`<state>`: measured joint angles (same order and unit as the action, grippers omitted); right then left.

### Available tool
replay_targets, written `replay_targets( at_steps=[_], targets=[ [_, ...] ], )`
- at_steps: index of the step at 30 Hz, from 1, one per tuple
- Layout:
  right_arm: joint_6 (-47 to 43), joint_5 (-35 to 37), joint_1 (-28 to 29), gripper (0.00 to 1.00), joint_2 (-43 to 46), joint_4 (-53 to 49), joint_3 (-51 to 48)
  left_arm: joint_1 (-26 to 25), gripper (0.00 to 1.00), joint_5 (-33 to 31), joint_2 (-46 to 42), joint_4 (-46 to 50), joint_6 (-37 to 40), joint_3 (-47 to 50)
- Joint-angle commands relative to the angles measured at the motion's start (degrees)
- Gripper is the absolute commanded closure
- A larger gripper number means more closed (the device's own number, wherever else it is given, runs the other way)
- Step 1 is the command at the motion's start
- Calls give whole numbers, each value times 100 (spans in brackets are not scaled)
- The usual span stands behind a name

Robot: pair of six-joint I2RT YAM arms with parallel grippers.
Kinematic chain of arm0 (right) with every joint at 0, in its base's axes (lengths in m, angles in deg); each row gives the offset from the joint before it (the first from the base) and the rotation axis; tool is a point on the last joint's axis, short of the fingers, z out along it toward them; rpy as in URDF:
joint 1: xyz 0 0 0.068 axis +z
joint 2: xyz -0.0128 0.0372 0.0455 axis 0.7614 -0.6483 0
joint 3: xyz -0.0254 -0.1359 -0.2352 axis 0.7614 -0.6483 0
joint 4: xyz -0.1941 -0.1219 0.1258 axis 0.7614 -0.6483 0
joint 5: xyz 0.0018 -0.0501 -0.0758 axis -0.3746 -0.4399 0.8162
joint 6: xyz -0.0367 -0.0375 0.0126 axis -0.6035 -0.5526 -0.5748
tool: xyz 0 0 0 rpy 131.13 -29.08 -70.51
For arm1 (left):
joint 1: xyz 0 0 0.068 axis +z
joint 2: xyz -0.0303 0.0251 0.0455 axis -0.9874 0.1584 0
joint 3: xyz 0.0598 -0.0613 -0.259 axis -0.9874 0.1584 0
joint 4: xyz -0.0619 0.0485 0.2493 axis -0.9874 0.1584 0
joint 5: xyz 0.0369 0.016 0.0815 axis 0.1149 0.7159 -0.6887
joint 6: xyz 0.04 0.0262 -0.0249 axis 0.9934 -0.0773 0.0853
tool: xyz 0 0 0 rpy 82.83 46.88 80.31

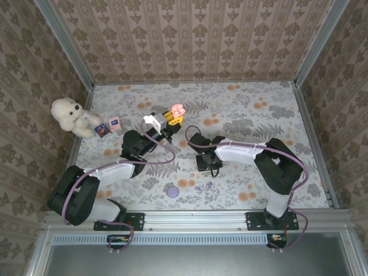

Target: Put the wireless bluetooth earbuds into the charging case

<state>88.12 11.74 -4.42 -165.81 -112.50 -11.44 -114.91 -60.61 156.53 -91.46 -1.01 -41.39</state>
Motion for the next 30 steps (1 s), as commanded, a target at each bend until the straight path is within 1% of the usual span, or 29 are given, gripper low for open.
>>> replay_targets(
  at_steps=[1,6,7,13,23,30],
  targets=[
    [-123,118,28,60,-149,-118,103,27,100,22,-114,-311,-129,-21],
    [-147,140,44,62,-157,-138,93,31,100,31,-96,-311,-133,-37],
    [-148,140,41,64,-163,-144,93,27,100,31,-103,-311,-133,-31],
    [-164,153,69,69,-229,-144,137,27,100,30,-97,-311,-143,-39],
    [-182,154,89,82,-239,-180,216,27,100,31,-105,-311,-136,-43],
    [-106,166,84,83,47,-162,160,27,100,48,-96,-304,-149,-74]
  ],
)
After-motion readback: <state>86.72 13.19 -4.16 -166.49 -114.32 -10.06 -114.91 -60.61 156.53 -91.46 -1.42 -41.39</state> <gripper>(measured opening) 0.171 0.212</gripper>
